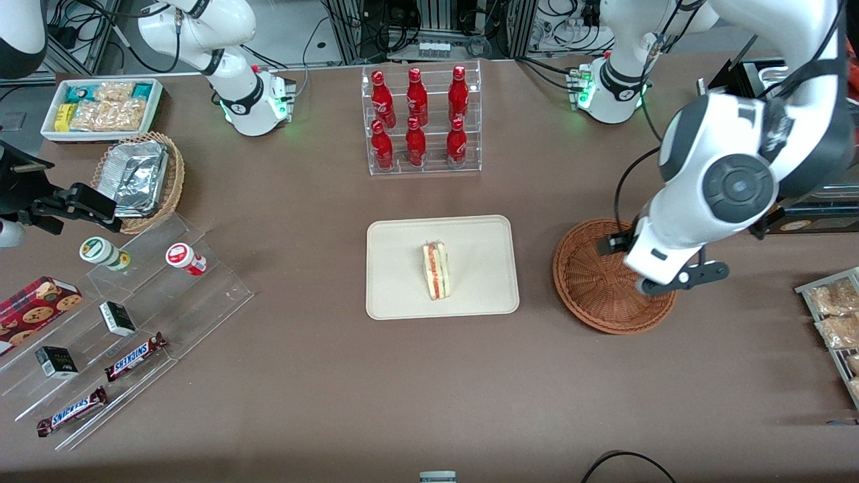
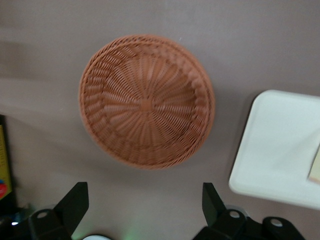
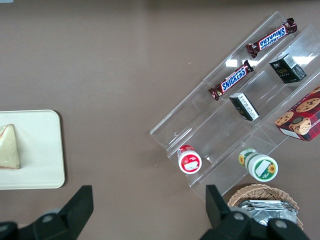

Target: Place sandwich from basket to tray

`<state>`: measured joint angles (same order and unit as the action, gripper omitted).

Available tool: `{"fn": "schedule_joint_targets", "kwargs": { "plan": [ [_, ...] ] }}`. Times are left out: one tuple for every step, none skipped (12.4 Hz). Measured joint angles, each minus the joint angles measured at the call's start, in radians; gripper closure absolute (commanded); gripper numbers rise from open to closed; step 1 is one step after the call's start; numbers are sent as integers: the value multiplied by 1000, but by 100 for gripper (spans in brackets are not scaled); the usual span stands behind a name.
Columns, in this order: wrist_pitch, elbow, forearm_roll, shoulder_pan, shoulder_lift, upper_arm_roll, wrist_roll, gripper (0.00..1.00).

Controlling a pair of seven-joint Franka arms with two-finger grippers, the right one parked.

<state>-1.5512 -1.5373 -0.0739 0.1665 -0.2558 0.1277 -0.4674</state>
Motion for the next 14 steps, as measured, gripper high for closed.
{"fn": "schedule_joint_targets", "kwargs": {
  "plan": [
    [24, -5, 0, -14, 19, 0, 30, 0],
    [46, -6, 0, -29, 34, 0, 70, 0],
    [72, -6, 0, -46, 47, 1, 121, 0],
    [100, -6, 1, -71, 57, 3, 178, 0],
    [126, -6, 3, -98, 68, 6, 237, 0],
    [151, -6, 8, -127, 80, 12, 280, 0],
    [176, -6, 13, -159, 95, 26, 306, 0],
    [199, -6, 17, -190, 112, 44, 326, 0],
    [217, -6, 18, -208, 133, 53, 346, 0],
    [238, -6, 19, -215, 157, 53, 364, 0],
    [269, -6, 18, -216, 182, 49, 379, 0],
    [301, -6, 18, -217, 208, 36, 393, 0],
    [328, -6, 18, -218, 234, 16, 414, 0],
    [348, -6, 18, -219, 257, -8, 439, 0]
  ]
}}
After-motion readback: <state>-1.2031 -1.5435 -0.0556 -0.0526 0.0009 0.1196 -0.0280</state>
